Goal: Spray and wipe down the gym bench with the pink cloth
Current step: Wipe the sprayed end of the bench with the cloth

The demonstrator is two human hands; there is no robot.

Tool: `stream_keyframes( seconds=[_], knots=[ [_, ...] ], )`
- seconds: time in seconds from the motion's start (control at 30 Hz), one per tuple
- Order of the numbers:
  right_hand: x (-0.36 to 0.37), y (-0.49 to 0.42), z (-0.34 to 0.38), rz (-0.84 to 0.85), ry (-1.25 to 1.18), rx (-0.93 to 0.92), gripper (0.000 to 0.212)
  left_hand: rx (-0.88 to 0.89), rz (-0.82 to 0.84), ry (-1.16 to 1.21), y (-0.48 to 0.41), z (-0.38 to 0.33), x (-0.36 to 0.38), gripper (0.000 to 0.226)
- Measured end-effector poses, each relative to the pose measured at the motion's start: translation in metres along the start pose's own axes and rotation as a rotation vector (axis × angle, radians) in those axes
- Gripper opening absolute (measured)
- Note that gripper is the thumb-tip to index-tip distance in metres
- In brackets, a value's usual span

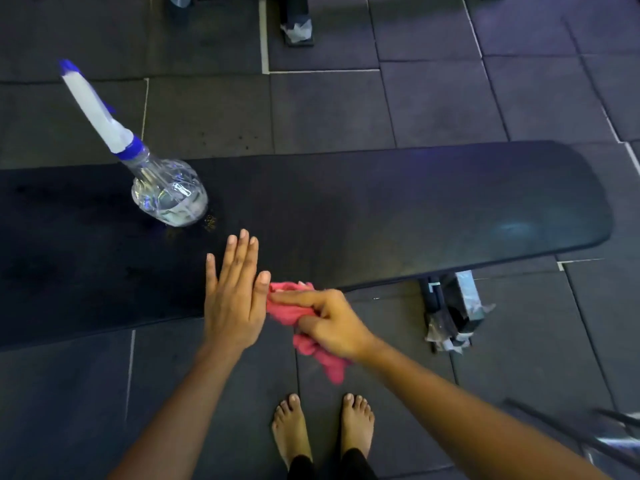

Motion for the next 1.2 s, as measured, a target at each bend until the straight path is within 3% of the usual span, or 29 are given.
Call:
stream_keyframes(
  seconds=[0.1,0.2,0.3,0.37,0.43,0.53,0.7,0.87,1.03,1.2],
  knots=[
    [-0.025,0.022,0.003,-0.365,-0.396,0.114,0.053,0.016,0.004,0.061,0.011,-0.004,0.000,0.060],
    [-0.071,0.030,0.008,-0.671,-0.374,-0.006,0.055,0.015,0.028,0.054,0.025,-0.011,0.007,0.058],
    [-0.089,0.020,0.007,-0.551,0.057,-0.119,0.064,0.070,0.061,-0.042,0.039,-0.029,0.019,0.058],
    [-0.074,0.005,-0.003,-0.290,0.411,-0.177,0.072,0.100,0.080,-0.080,0.045,-0.043,0.027,0.059],
    [-0.056,-0.004,-0.017,-0.075,0.681,-0.259,0.068,0.094,0.088,-0.086,0.047,-0.056,0.033,0.059],
    [-0.054,-0.004,-0.031,-0.020,0.869,-0.326,0.062,0.051,0.093,-0.072,0.045,-0.065,0.039,0.061],
    [-0.075,0.016,-0.040,-0.053,1.108,-0.377,0.072,0.060,0.106,-0.158,0.042,-0.063,0.041,0.063],
    [-0.117,0.040,-0.046,-0.170,1.146,-0.366,0.078,0.079,0.123,-0.191,0.042,-0.059,0.040,0.062],
    [-0.147,0.068,-0.051,-0.410,1.041,-0.179,0.079,0.062,0.126,-0.184,0.044,-0.060,0.039,0.059],
    [-0.135,0.063,-0.026,-0.660,0.594,0.064,0.067,0.038,0.199,-0.196,0.043,-0.060,0.031,0.064]
  ],
)
Point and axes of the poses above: each hand's wrist, its own y-axis away from the middle knuckle, its own x-axis out of the palm, z = x × y, the point moved 3 cm from there along -y, towards the middle knuckle, and after that the axes turned 12 degrees about -x, right-handed, at the moved point
